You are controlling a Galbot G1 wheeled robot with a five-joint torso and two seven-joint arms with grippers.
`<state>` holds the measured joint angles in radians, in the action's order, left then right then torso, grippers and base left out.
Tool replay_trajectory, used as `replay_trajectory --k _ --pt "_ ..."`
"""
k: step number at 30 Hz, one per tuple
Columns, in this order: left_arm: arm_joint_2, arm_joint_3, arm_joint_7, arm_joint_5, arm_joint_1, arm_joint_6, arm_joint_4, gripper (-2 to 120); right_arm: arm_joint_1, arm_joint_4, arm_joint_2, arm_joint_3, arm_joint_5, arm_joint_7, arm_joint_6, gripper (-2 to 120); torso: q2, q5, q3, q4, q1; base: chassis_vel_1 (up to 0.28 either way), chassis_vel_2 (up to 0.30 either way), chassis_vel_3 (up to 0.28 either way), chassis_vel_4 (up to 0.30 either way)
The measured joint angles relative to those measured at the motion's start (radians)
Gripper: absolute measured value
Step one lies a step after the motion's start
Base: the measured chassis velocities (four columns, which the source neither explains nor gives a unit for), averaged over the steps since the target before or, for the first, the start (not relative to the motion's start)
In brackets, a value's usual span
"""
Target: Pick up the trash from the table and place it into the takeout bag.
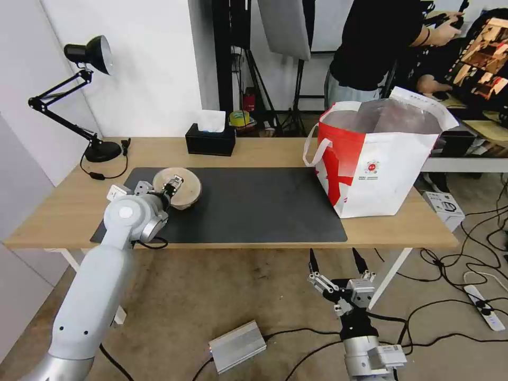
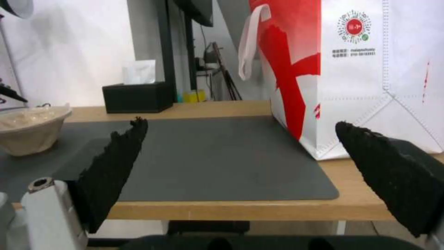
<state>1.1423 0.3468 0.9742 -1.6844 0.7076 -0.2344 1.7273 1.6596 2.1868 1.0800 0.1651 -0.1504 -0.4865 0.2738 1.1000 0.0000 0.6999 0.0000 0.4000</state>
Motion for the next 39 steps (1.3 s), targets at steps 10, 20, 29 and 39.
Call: replay_trajectory --k 10,20,29,39 --pt "0.014 -0.013 0.000 0.013 -0.014 0.006 -0.017 57 0.000 0.000 0.000 0.000 0.000 0.000 0.000 100 0.000 0.0000 0.000 0.0000 0.000 0.000 0.000 0.000 0.000" --pt "0.016 -0.013 -0.003 0.018 -0.012 0.008 -0.021 17 0.000 0.000 0.000 0.000 0.000 0.000 0.000 100 0.000 0.0000 0.000 0.0000 0.000 0.000 0.000 0.000 0.000" --pt "0.019 -0.018 -0.006 0.026 -0.013 0.008 -0.023 0 0.000 0.000 0.000 0.000 0.000 0.000 0.000 100 0.000 0.0000 0.000 0.0000 0.000 0.000 0.000 0.000 0.000" --pt "0.019 -0.031 -0.037 0.028 -0.017 0.011 0.000 0 0.000 0.000 0.000 0.000 0.000 0.000 0.000 100 0.000 -0.0001 0.000 0.0000 0.000 0.000 0.000 0.000 0.000"
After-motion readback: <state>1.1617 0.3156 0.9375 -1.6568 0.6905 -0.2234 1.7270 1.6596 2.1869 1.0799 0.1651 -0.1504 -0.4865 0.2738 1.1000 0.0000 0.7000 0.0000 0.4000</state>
